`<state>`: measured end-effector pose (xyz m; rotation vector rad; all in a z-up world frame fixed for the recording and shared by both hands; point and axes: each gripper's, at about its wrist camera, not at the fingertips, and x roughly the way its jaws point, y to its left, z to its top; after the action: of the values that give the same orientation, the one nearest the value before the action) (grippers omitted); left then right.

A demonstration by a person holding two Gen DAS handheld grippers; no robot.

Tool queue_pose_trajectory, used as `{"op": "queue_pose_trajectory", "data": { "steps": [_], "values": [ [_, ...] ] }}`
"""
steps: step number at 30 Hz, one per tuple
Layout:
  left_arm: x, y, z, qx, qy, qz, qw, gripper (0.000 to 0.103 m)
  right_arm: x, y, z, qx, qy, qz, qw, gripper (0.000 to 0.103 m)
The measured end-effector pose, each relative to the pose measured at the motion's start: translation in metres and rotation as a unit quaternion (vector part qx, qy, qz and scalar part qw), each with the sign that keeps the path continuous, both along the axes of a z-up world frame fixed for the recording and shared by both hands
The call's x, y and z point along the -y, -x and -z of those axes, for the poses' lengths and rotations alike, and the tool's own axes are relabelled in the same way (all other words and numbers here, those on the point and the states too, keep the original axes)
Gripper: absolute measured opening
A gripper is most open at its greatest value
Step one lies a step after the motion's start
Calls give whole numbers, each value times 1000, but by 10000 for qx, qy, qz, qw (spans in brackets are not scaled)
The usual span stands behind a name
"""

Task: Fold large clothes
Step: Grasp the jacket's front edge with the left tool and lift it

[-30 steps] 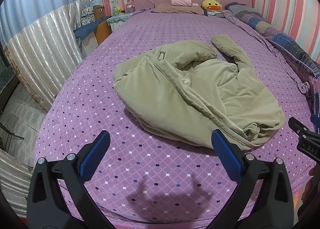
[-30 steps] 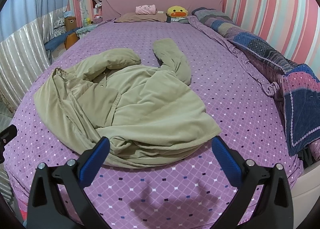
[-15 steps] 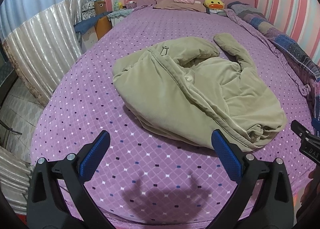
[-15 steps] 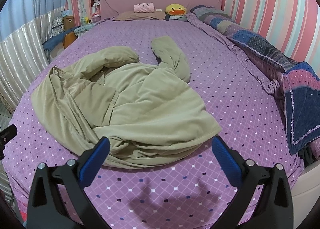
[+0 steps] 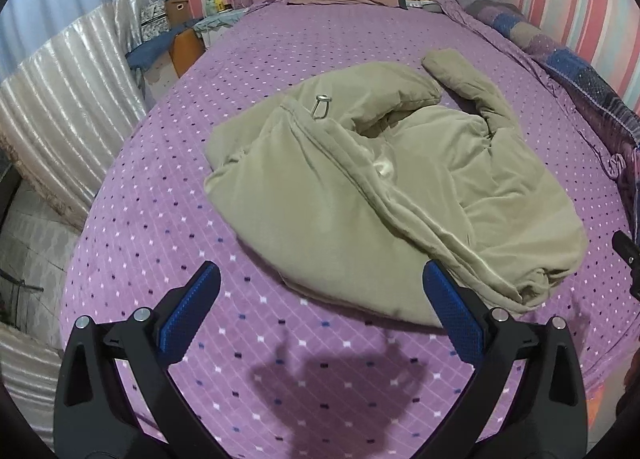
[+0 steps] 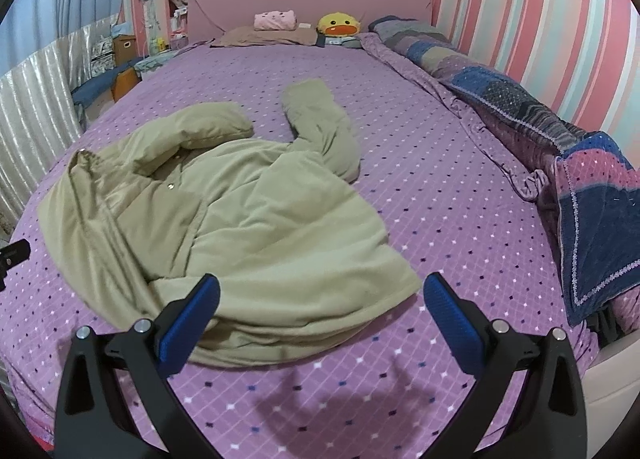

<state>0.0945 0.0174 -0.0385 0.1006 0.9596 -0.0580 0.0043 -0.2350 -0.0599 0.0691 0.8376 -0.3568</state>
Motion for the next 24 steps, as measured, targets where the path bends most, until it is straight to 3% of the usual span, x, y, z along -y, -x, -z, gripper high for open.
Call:
{"op": "queue_pose_trajectory", "data": {
  "steps": [6,9,15,24],
  "values": [
    [-3,-31,-1,-33,-12,30,10000,100,23,-18,11,-147,-131,51,9998,101],
    [-4,-53,5,-257,140,96,9995,100,27,-27,17,-213,-85,53,9997,101],
    [-2,-94,4,-231,-129,3,9997,100,38,-44,25,-314,-19,114,9994,101],
    [-5,-175,26,-833,-274,34,9961,100,55,-63,35,-405,85,224,9989,101]
  ]
}}
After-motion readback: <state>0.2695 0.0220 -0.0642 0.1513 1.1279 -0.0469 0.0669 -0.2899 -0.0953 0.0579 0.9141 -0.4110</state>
